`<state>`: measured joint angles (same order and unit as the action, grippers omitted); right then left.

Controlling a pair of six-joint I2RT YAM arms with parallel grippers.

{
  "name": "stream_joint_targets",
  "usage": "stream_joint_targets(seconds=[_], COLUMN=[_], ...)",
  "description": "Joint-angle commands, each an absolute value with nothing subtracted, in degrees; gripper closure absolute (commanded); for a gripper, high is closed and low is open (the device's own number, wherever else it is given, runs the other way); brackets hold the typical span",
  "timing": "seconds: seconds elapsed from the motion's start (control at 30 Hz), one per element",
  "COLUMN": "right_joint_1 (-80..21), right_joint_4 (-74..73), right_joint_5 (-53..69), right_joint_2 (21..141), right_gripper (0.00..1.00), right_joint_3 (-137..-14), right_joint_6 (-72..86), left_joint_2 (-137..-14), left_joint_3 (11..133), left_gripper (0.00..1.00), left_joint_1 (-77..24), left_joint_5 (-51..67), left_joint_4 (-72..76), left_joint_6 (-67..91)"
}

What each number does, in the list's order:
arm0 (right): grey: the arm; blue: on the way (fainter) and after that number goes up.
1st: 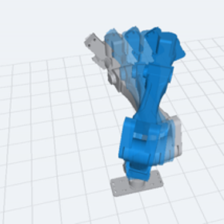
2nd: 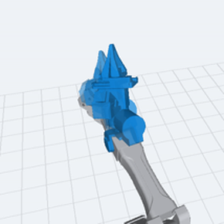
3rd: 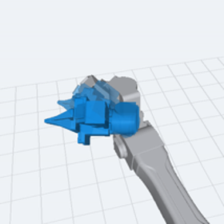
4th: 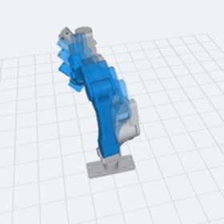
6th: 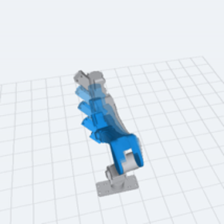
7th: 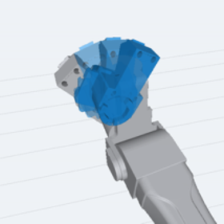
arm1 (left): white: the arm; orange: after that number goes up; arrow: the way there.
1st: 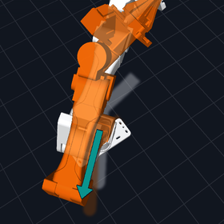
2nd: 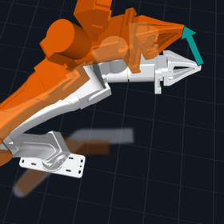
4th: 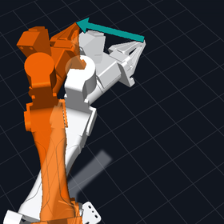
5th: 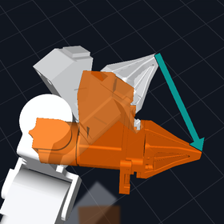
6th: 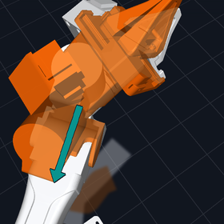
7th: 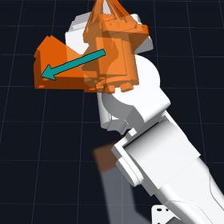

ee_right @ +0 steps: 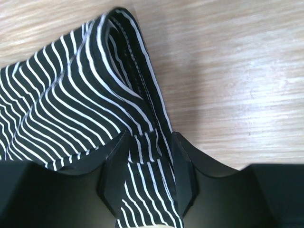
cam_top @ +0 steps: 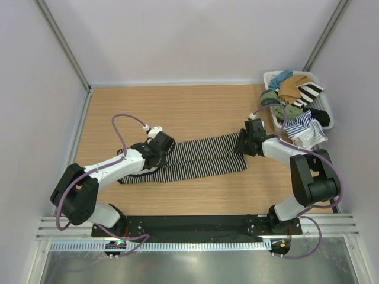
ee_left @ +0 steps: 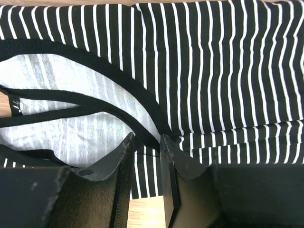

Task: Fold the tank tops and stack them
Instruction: Fold the tank top

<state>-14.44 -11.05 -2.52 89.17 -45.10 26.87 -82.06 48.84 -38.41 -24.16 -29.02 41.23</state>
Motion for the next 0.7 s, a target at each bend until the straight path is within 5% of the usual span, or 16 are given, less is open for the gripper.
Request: stream_joint_targets(seconds=[0.0,0.43,0.67], right_joint_1=[-15.8,-18.5,-19.9], right_joint_4=[-10.5,-12.1,-14.0], right_joint_5=[-5.7,-10.4,-12.7], right_joint_2=[90.3,92.2,87.1], right_gripper=[0.53,0.99,0.93], right_joint_3=[-48.4,-50.5,-48.6], right_joint_6=[25.7,25.3,26.5], left_joint_2=[-82.9,-83.2,-84.7], left_joint_3=[51.1,52.4,52.6], left_gripper=[0.71,0.72,0.72], left_joint_1=[-38.1,-38.1,-38.1], left_joint_5=[-24.4,-23.5,-23.1], left_joint_4=[-27.9,-27.9,-27.0], left_joint_6=[40.3,40.0,40.6])
